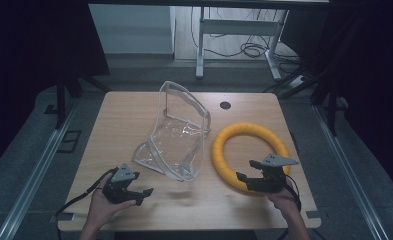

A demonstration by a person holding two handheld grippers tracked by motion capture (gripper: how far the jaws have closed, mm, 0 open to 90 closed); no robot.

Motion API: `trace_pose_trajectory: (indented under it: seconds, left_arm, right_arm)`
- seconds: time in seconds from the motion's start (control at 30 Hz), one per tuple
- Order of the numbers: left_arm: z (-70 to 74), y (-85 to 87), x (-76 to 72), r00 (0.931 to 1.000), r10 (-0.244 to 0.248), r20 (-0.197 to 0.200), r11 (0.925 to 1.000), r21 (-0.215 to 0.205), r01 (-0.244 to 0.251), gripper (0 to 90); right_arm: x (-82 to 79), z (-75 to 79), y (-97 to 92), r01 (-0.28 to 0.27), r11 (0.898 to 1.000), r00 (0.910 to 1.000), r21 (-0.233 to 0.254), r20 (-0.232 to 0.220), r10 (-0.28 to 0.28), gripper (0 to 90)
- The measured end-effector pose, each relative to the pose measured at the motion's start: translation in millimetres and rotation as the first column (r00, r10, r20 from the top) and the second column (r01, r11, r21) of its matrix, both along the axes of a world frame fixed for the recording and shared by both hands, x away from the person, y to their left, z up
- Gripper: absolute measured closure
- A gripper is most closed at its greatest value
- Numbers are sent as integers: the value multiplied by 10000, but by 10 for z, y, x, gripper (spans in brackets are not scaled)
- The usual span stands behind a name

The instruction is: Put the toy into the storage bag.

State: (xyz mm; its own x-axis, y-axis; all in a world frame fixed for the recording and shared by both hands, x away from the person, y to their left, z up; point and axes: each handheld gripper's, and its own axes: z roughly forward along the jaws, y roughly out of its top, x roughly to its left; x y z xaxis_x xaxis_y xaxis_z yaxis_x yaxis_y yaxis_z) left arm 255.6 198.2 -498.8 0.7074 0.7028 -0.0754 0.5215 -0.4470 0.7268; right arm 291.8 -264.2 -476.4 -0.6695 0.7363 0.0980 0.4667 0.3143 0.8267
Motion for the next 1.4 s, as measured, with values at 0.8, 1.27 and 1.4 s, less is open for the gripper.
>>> trace_pose_trajectory:
  seconds: [0.8,1.27,1.4]
  left_arm:
    - [-5,-14,-18,10000,24,-67,10000,27,-24,214]
    - [21,10,-29,10000,42,12,10000,-16,-42,213]
    - [6,-2,-21,10000,6,-26,10000,61,-5,213]
  right_arm:
    - [-36,-57,-23,-60,9999,9999,157,95,58,313]
    - [163,150,66,-1152,9748,9895,-1912,-1080,958,293]
    - [226,158,130,-1493,9552,9830,-2556,-1432,1153,290]
